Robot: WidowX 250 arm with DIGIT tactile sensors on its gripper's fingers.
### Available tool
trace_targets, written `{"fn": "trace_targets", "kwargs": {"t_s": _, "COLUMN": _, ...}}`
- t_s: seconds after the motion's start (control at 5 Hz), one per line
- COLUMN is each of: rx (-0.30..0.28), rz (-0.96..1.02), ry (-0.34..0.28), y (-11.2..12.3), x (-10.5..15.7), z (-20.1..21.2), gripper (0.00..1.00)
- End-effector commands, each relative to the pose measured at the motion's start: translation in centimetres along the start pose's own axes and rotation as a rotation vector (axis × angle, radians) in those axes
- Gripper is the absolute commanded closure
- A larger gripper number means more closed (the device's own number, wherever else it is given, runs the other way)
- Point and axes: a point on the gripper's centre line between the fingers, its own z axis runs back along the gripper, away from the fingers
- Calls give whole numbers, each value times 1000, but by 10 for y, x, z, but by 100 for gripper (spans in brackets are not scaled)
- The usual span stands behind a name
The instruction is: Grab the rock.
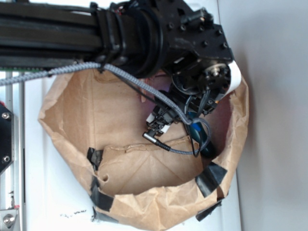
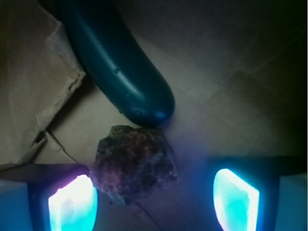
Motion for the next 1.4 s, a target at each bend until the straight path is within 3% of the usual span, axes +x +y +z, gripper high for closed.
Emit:
{"fn": "trace_targets", "kwargs": {"t_s": 0.0, "rx": 21, "rz": -22, "ry": 14, "y": -18, "x": 18, "z": -8, "gripper": 0}}
{"fn": "trace_targets", "kwargs": {"t_s": 0.4, "rx": -6, "rz": -12, "ry": 38, "y": -23, "x": 20, "z": -14, "gripper": 0}}
{"fn": "trace_targets", "kwargs": {"t_s": 0.6, "rx": -31, "rz": 0, "ry": 29, "y": -21, "x": 19, "z": -11, "gripper": 100}}
{"fn": "trace_targets", "kwargs": {"t_s": 0.8, "rx": -31, "rz": 7, "ry": -5, "y": -14, "x": 14, "z": 5, "gripper": 100}}
{"fn": "trace_targets", "kwargs": {"t_s": 1.0, "rx": -6, "rz": 43, "ry": 10, "y": -9, "x": -1, "z": 31, "gripper": 100}}
{"fn": "trace_targets", "kwargs": {"t_s": 1.2, "rx": -7, "rz": 95, "ry": -14, "y": -12, "x": -20, "z": 67, "gripper": 100}}
